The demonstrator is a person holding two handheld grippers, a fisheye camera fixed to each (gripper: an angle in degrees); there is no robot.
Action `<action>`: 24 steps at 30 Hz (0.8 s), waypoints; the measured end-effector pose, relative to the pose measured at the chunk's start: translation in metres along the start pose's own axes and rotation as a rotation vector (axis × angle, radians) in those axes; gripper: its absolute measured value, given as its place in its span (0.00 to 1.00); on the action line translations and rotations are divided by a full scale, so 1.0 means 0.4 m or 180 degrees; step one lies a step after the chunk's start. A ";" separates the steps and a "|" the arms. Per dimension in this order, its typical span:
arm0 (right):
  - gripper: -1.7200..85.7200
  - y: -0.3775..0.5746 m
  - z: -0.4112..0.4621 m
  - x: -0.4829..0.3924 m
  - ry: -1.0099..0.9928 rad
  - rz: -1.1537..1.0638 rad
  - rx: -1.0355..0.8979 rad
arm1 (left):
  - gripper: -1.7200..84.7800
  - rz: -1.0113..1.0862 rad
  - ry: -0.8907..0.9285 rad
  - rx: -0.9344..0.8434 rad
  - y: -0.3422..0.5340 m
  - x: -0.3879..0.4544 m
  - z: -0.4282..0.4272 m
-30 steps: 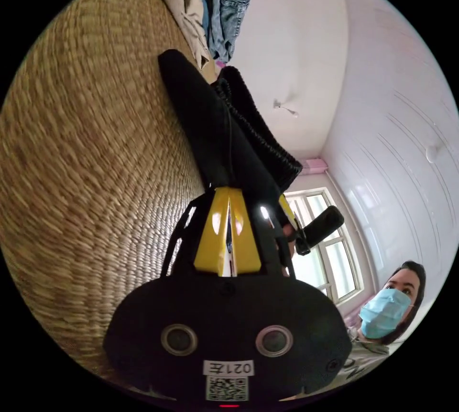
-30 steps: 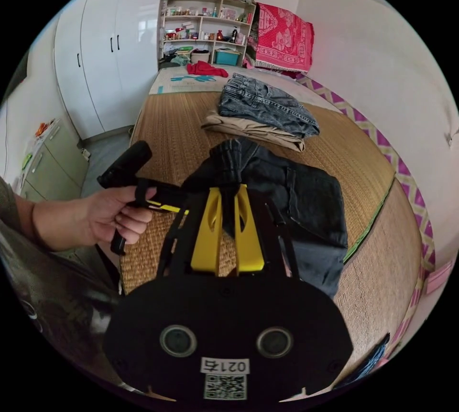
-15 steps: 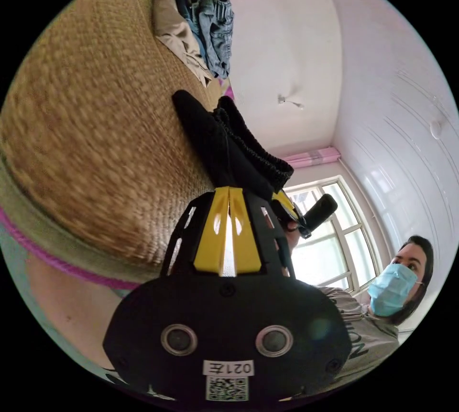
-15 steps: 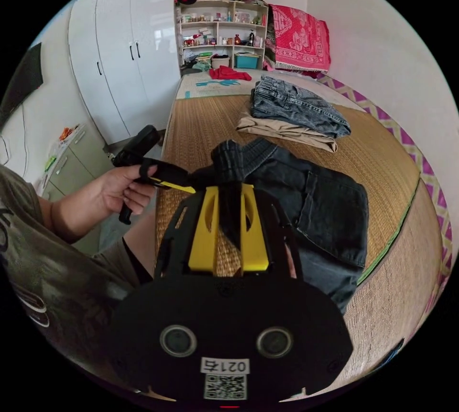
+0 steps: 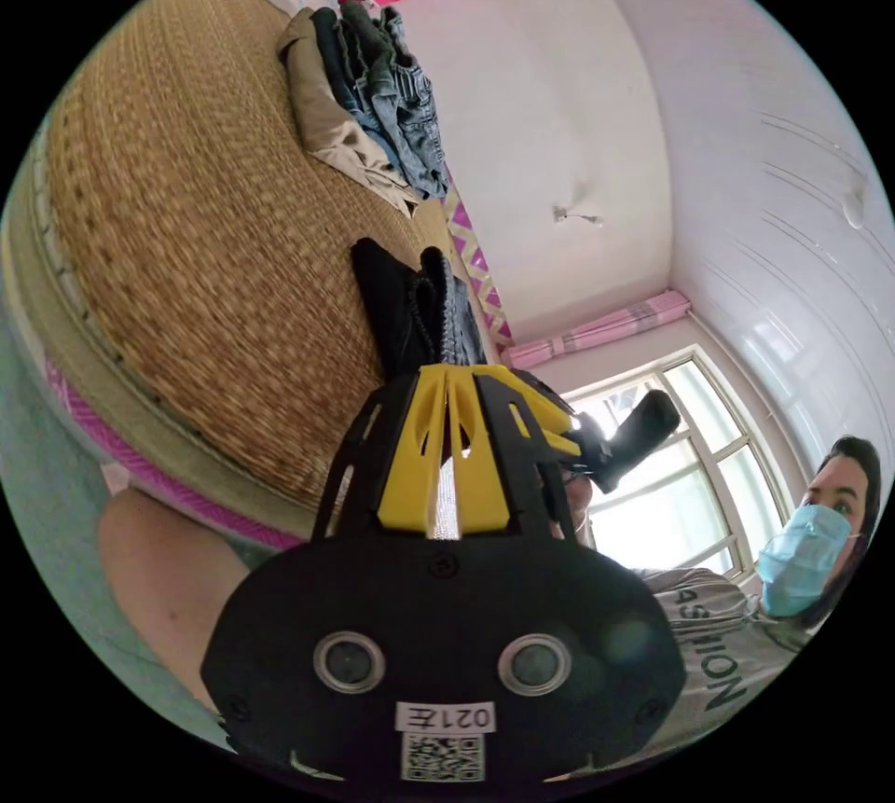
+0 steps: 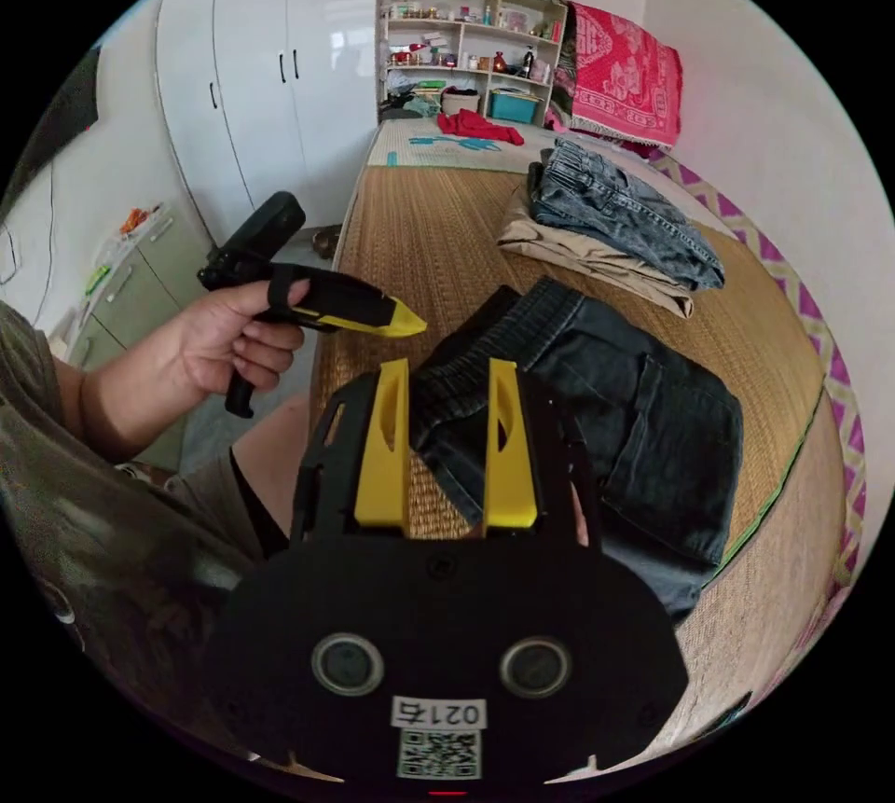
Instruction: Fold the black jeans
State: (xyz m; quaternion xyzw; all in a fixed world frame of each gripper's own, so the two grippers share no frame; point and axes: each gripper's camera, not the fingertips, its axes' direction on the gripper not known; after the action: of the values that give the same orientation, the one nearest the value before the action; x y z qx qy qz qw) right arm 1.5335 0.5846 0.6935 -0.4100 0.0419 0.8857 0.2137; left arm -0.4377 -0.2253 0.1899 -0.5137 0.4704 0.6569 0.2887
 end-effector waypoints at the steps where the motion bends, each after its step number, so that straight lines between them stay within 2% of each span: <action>1: 0.15 0.013 0.023 -0.042 0.0116 -0.0117 -0.0028 | 0.01 0.0023 -0.0059 -0.0022 0.002 0.007 -0.004; 7: 0.17 0.150 -0.003 -0.154 0.0320 -0.0440 -0.0102 | 0.01 0.0118 -0.0075 -0.0171 0.004 0.036 0.017; 10: 0.17 0.237 0.104 -0.180 0.0694 -0.0589 -0.0365 | 0.01 0.0192 -0.0142 -0.0162 -0.001 0.058 0.039; 11: 0.16 0.276 0.124 -0.153 0.0618 -0.0489 -0.0311 | 0.01 0.0198 -0.0120 -0.0163 -0.002 0.064 0.049; 15: 0.13 0.421 0.067 0.076 -0.0262 0.0421 0.0159 | 0.01 0.0196 -0.0131 -0.0185 -0.001 0.074 0.078; 20: 0.08 0.744 0.062 0.460 -0.1519 0.1581 0.0768 | 0.01 0.0184 -0.0315 -0.0195 -0.020 0.093 0.135; 24: 0.07 1.004 0.001 0.668 -0.2035 0.2083 0.1299 | 0.01 0.0093 -0.0701 -0.0228 -0.051 0.083 0.202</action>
State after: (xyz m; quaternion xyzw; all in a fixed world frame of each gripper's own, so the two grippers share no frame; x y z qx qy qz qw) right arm 1.2145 0.3131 0.4543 -0.0332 0.2731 0.9614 0.0026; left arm -0.4628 -0.1469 0.1545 -0.4415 0.4194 0.7299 0.3104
